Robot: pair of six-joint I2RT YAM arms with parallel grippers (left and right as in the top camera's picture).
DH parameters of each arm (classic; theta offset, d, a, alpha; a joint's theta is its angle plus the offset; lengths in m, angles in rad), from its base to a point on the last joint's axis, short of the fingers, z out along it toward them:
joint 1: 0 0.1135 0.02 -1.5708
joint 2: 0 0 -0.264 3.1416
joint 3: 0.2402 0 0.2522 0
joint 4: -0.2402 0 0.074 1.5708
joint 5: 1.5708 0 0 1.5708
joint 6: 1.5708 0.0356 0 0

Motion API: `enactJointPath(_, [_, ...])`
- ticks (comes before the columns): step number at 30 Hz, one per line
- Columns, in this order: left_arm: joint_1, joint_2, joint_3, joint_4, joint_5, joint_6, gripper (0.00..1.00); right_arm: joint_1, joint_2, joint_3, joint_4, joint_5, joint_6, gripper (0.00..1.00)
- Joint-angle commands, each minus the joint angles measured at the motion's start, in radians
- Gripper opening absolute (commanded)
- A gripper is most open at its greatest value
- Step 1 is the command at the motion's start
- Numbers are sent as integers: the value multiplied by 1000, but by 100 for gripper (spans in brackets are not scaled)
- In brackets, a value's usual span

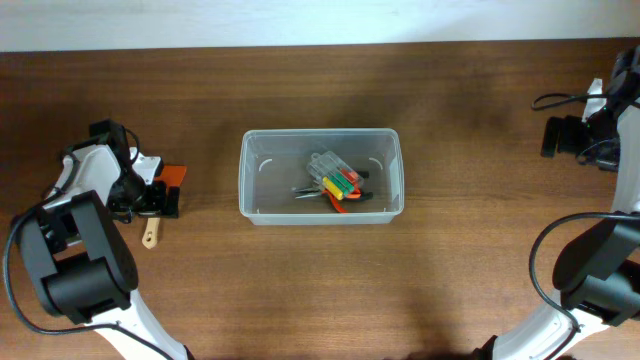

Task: Pack container
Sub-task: 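Close the left gripper on the scraper handle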

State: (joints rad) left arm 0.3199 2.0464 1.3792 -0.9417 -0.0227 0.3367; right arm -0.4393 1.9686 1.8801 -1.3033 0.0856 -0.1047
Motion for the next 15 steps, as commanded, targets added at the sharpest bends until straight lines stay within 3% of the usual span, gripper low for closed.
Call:
enactJointPath(1, [-1, 20, -3, -1, 16, -10, 99, -5, 2, -3, 3, -2, 9, 99])
enactJointPath(3, [-1, 20, -3, -1, 16, -10, 100, -5, 2, -3, 3, -2, 9, 99])
enactJointPath(7, [-1, 20, -3, -1, 16, -10, 89, -5, 2, -3, 3, -2, 9, 99])
enactJointPath(15, [-1, 20, -3, -1, 16, -10, 59, -5, 2, -3, 3, -2, 9, 99])
